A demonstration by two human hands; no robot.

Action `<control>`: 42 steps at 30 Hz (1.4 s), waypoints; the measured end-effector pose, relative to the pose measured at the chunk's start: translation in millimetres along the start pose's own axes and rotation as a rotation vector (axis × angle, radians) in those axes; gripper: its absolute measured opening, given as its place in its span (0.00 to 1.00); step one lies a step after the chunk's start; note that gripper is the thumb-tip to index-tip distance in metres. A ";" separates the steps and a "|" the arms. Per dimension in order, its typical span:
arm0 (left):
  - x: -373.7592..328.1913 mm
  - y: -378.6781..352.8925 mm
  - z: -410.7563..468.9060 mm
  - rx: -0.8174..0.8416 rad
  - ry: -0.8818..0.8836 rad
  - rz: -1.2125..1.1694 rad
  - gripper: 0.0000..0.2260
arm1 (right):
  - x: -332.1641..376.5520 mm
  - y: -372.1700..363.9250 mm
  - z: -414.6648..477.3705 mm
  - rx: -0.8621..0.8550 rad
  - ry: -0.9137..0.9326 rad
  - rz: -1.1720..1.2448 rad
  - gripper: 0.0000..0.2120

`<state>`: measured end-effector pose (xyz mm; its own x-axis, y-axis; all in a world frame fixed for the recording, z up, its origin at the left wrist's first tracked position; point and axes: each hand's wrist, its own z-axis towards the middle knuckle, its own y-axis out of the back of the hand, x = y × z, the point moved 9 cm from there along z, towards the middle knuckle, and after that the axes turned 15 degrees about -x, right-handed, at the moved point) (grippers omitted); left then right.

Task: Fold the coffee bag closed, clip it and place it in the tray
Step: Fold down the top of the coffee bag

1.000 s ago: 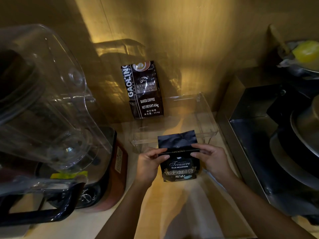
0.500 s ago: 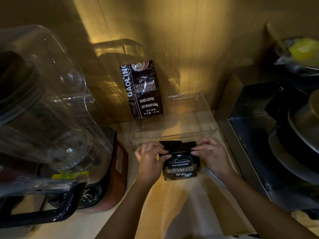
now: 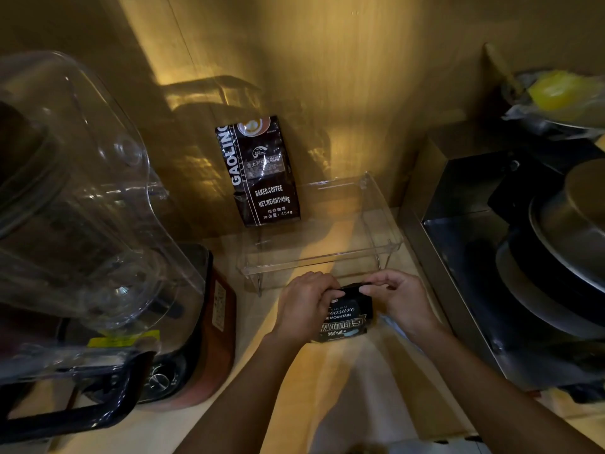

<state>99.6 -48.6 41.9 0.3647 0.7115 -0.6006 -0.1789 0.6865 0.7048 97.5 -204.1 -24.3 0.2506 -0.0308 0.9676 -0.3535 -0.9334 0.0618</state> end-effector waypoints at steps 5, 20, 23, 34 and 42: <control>1.6 1.5 0.8 -0.011 0.002 0.008 0.04 | 5.2 -1.7 -0.3 0.011 0.037 0.029 0.07; -27.1 -17.4 9.8 0.055 -0.221 0.134 0.04 | 11.1 -4.3 0.6 -0.005 0.130 0.000 0.11; -31.8 -23.8 13.3 0.061 -0.209 0.112 0.03 | 18.3 -3.4 -1.4 0.012 0.182 -0.002 0.10; -23.3 -24.4 16.6 0.017 -0.136 0.104 0.04 | 11.0 -3.5 5.6 0.002 0.249 -0.051 0.16; -17.8 -18.2 12.8 0.050 -0.189 0.116 0.04 | 2.2 -3.7 10.5 -0.006 0.177 0.003 0.12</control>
<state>108.0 -75.7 44.5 0.5097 0.7415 -0.4364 -0.1860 0.5901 0.7856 108.8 -204.4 -24.9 0.0875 0.0304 0.9957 -0.3592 -0.9313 0.0600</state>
